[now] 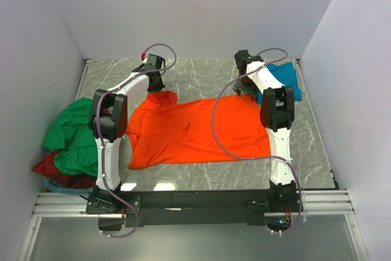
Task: Fold and stack the t-shirts
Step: Fold the tshirt
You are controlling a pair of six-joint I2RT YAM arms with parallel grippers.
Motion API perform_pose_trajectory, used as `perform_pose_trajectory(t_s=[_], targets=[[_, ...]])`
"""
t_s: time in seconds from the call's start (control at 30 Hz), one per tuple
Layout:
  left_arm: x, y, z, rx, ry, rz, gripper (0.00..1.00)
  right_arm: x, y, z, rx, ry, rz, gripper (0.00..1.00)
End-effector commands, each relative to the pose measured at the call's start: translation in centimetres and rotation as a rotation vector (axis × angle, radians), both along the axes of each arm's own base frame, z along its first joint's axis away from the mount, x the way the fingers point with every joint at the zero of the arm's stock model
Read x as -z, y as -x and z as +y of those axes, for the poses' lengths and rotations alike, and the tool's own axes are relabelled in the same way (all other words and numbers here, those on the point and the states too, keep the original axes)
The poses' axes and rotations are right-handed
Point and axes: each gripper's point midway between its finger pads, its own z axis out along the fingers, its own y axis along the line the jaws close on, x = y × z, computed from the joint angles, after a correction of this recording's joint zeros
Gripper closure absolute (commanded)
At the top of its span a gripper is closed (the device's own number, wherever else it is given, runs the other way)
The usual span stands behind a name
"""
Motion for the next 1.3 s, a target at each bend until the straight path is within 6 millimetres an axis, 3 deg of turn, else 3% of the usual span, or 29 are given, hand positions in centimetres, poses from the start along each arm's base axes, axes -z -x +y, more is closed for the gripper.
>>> perform_pose_trajectory(t_s=[0.0, 0.3, 0.37, 0.43, 0.63, 0.8, 0.9, 1.07, 1.27], targets=[[-4.0, -0.6, -0.7, 0.018, 0.027, -0.089, 0.99, -0.6, -1.0, 0.4, 0.048, -0.045, -0.046, 0.28], [-4.2, -0.5, -0.5, 0.012, 0.027, -0.091, 1.00, -0.2, 1.1, 0.1, 0.091, -0.040, 0.002, 0.33], [-4.3, -0.5, -0.5, 0.013, 0.029, -0.092, 1.00, -0.1, 1.6, 0.1, 0.093, -0.040, 0.011, 0.38], [-4.4, -0.5, -0.5, 0.013, 0.030, -0.095, 1.00, -0.1, 1.7, 0.2, 0.094, -0.042, 0.010, 0.51], [-4.8, -0.3, -0.4, 0.009, 0.027, -0.102, 1.00, -0.4, 1.5, -0.2, 0.099, -0.025, 0.002, 0.75], [-4.9, -0.1, -0.4, 0.010, 0.031, -0.103, 1.00, -1.1, 0.6, -0.4, 0.079, -0.016, -0.040, 0.80], [-5.3, 0.2, -0.3, 0.007, 0.036, -0.111, 1.00, -2.0, 0.3, -0.6, 0.064, -0.002, -0.073, 0.87], [-6.4, 1.2, -0.2, 0.003, 0.059, -0.142, 1.00, -3.2, 0.9, -0.2, 0.031, 0.007, -0.120, 1.00], [-6.7, 3.0, 0.1, -0.005, 0.081, -0.164, 1.00, -4.4, 2.4, 0.2, 0.019, 0.013, -0.153, 1.00]])
